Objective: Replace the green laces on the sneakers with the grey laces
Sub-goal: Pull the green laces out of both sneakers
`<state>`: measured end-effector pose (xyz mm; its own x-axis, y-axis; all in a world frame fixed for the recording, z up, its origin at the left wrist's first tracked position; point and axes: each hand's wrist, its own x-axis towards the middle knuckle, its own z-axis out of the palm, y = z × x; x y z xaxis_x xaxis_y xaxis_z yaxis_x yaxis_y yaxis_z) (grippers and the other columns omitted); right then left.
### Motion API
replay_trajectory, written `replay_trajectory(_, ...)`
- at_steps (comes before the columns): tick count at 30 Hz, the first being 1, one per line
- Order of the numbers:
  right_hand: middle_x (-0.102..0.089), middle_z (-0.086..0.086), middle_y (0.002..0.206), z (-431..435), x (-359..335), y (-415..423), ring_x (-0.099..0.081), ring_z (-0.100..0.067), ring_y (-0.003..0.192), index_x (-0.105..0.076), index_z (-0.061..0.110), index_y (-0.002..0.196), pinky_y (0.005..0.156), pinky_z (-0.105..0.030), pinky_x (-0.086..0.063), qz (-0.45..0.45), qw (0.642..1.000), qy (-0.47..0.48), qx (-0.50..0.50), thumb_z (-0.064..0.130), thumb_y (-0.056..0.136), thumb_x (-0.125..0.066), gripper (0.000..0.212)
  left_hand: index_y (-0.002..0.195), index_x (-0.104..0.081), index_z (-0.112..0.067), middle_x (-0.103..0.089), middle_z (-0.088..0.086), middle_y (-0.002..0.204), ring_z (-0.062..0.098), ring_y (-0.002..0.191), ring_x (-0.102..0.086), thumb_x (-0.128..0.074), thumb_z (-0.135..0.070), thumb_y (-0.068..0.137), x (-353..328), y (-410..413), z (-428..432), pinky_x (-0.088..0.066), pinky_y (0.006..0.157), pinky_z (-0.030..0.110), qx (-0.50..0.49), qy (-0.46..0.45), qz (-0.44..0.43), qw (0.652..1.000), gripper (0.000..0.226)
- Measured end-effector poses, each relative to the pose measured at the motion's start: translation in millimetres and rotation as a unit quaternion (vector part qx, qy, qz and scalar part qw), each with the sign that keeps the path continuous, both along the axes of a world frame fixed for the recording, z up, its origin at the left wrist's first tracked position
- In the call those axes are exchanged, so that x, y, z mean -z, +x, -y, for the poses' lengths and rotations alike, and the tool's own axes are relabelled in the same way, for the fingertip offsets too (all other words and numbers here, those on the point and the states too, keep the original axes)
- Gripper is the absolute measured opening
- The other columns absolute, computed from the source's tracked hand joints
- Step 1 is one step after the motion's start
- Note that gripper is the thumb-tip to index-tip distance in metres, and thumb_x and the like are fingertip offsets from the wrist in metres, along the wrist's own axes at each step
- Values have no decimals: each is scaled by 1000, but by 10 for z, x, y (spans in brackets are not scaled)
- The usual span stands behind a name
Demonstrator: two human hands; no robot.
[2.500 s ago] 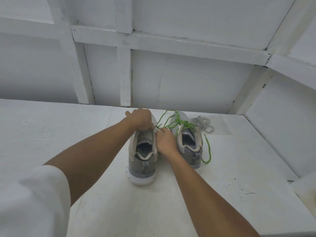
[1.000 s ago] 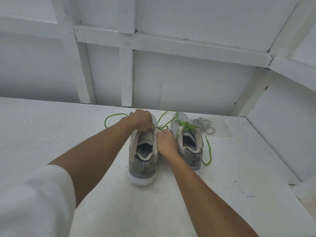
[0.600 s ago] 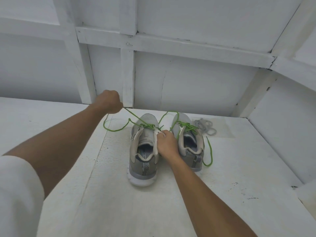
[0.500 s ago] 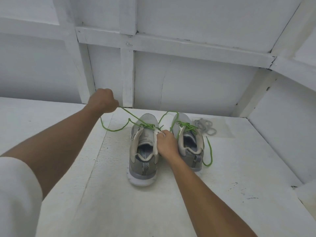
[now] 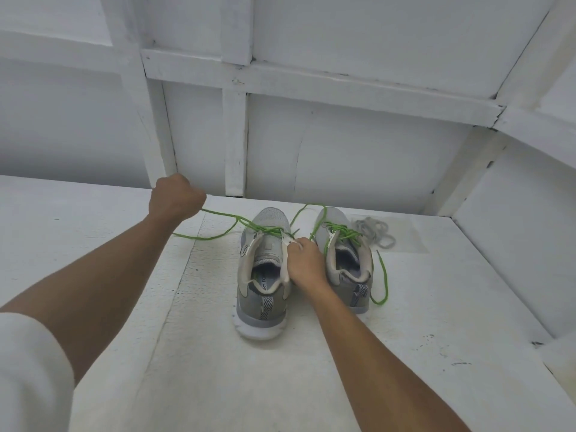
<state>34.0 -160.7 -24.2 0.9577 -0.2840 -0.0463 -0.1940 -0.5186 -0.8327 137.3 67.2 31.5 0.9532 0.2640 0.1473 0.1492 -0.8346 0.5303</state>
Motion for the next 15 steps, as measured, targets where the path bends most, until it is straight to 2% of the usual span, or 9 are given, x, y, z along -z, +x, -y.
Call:
replay_trajectory(3,-49,0,75,17,-11,-6,-46,-21,75,-45,14,74,53,-24,-28,4,1000,2,-2,17,97,-37,24,74,-54,-2,-57,16,86,31,75,-54,-53,-10,75,119,-84,-17,-43,64,32,7,39,-45,998,8)
replay_trajectory(6,-54,-4,81,12,-11,-7,-48,-21,76,-51,10,82,55,-28,-31,-1,1000,2,-5,18,97,-37,22,85,-53,-3,-55,15,94,29,82,-54,-58,-17,81,271,-172,-34,-45,68,31,57,123,-132,982,15)
replay_trajectory(10,-56,-5,87,-5,-34,1,-50,-24,80,-53,10,87,65,-31,-32,-8,1000,-18,-8,19,97,-36,22,87,-56,-10,-57,5,85,21,80,-57,-69,-24,77,331,-259,73,-43,61,25,135,181,-227,948,22)
replay_trajectory(12,-53,-4,89,-6,-67,14,-48,-23,81,-53,9,90,66,-31,-31,-14,999,-37,-22,19,98,-36,21,87,-55,-11,-60,5,91,23,87,-57,-74,-29,75,286,-265,160,-44,66,28,148,192,-231,942,29)
replay_trajectory(15,-56,-11,98,5,-120,57,-46,-25,85,-56,4,100,68,-30,-30,-26,996,-70,-47,19,98,-36,25,100,-63,-4,-66,12,101,28,91,-58,-65,-31,84,167,-229,323,-46,72,31,153,134,-153,967,31)
